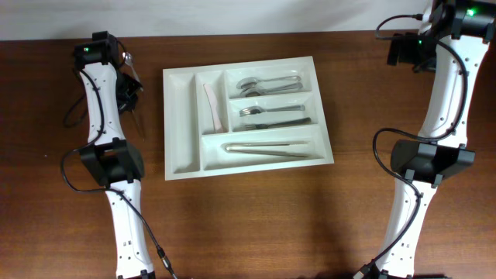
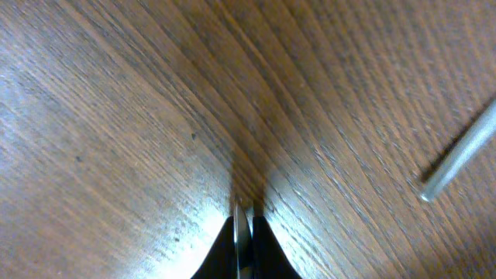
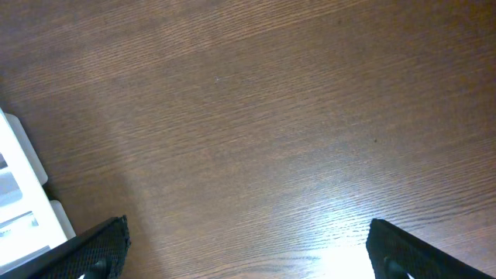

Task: Pack container
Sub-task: 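Carry the spoon over the tray's leftmost compartment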

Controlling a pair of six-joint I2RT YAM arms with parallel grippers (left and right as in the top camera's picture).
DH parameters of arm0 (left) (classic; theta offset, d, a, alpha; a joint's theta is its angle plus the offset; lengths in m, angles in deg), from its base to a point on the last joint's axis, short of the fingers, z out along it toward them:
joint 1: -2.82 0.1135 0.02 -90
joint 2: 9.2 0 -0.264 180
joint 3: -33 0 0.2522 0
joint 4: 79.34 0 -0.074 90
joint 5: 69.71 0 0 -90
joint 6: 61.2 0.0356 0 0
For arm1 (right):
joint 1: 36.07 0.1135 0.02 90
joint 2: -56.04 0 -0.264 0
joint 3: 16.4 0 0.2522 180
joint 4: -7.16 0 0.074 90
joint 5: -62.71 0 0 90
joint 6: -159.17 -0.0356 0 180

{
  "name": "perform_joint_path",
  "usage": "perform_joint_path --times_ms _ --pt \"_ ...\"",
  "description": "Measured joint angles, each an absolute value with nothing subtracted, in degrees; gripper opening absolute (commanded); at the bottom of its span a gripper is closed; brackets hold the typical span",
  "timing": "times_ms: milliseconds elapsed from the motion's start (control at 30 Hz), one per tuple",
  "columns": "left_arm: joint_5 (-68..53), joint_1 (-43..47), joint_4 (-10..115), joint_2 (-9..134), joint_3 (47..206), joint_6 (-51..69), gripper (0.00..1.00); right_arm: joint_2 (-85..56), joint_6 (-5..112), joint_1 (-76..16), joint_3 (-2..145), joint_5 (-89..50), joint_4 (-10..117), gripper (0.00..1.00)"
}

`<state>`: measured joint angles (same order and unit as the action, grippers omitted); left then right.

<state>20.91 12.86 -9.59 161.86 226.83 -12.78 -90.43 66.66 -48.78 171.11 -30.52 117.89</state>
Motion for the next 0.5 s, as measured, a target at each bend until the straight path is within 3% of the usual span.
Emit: perform_joint_path --times_ms 233,500 --pt "20.89 12.84 -9.59 156.62 226.7 -9.74 0.02 -90.43 66.66 -48.78 171.11 -30.52 117.91 0.99" --pt "18.51 10.31 -9.59 148.16 226.7 2.58 0.02 -90.43 66.69 -48.78 171.11 -30.5 117.91 0.99"
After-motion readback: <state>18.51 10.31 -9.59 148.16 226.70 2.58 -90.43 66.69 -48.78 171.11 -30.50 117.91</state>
